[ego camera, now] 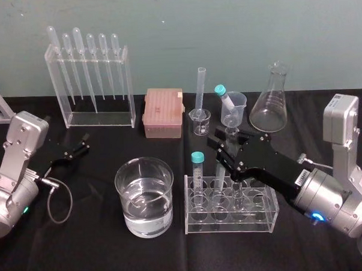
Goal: Hold the test tube with one hand and immerse one end into the beaker, then return it to the test tube rack.
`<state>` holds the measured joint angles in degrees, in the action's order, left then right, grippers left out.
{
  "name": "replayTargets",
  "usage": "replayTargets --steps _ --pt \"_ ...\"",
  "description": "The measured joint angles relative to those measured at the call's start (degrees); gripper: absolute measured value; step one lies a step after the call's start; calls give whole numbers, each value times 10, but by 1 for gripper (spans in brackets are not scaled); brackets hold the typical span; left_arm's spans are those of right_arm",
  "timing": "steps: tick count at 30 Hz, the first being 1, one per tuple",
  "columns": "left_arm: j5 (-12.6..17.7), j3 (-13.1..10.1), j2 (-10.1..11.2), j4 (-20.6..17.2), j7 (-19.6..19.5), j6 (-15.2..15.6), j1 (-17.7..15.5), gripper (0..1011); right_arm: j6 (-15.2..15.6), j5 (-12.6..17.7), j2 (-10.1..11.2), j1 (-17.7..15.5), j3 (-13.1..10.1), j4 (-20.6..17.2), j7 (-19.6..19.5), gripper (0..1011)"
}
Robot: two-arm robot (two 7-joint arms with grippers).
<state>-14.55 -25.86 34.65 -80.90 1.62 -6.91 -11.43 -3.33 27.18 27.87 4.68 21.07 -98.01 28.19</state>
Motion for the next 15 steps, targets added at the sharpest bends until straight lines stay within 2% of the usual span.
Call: replayTargets --steps 15 --pt "0 0 0 0 0 0 0 1000 2 5 -4 8 13 18 5 209"
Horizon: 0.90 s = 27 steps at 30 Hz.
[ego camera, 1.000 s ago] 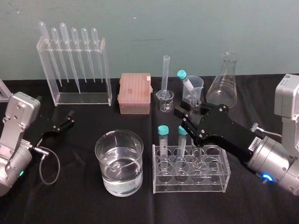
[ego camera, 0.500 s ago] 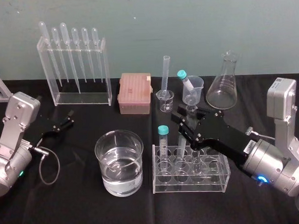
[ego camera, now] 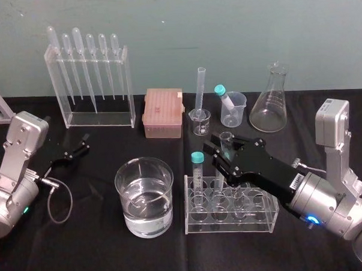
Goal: Hold the test tube with one hand and immerse one end into the beaker, then return it to the test tube rack.
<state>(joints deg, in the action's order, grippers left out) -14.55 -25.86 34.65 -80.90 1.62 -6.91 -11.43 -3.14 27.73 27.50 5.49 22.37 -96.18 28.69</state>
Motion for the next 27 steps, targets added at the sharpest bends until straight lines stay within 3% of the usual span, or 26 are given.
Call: replayTargets --steps 27 --pt "0 0 0 0 0 0 0 1000 9 -9 -1 13 20 9 2 210"
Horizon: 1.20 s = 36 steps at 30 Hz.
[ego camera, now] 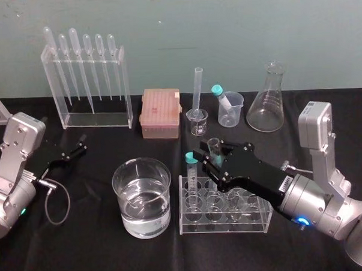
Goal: Hold the test tube with one hand and immerse one end into the beaker, then return it to the test tube rack.
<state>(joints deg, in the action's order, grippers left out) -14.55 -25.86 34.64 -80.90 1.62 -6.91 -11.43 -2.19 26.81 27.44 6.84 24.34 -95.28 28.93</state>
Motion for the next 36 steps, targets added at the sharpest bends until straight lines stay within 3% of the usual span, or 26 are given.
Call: replayTargets --steps 21,28,31,36 --pt "0 0 0 0 0 0 0 1000 5 0 1 -2 2 -3 -2 210" --pt "0 0 0 0 0 0 0 1000 5 0 1 -2 2 -3 -2 381" --pt "0 0 0 0 0 0 0 1000 5 0 1 -2 2 -2 -2 517" --pt "0 0 0 0 0 0 0 1000 4 0 1 -2 1 -2 -2 648"
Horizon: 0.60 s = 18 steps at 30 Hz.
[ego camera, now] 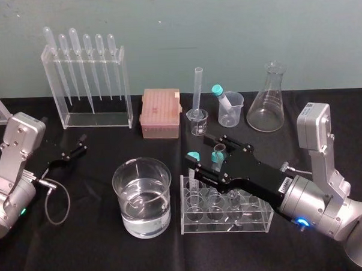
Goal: Hold the test tube with one hand and immerse one end into the beaker, then return it to the test tube rack.
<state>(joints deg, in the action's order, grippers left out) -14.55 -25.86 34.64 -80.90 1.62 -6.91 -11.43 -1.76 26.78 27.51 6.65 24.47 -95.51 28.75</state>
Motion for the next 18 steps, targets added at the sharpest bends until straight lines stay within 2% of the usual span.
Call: replayTargets --steps 2,5,7,11,18 --pt "0 0 0 0 0 0 0 1000 0 0 0 0 0 0 0 733" --pt "0 0 0 0 0 0 0 1000 0 0 0 0 0 0 0 787" --pt "0 0 0 0 0 0 0 1000 0 0 0 0 0 0 0 882" --pt "0 0 0 0 0 0 0 1000 0 0 0 0 0 0 0 976" --pt "0 0 0 0 0 0 0 1000 0 -1 1 0 0 -6 -2 1004"
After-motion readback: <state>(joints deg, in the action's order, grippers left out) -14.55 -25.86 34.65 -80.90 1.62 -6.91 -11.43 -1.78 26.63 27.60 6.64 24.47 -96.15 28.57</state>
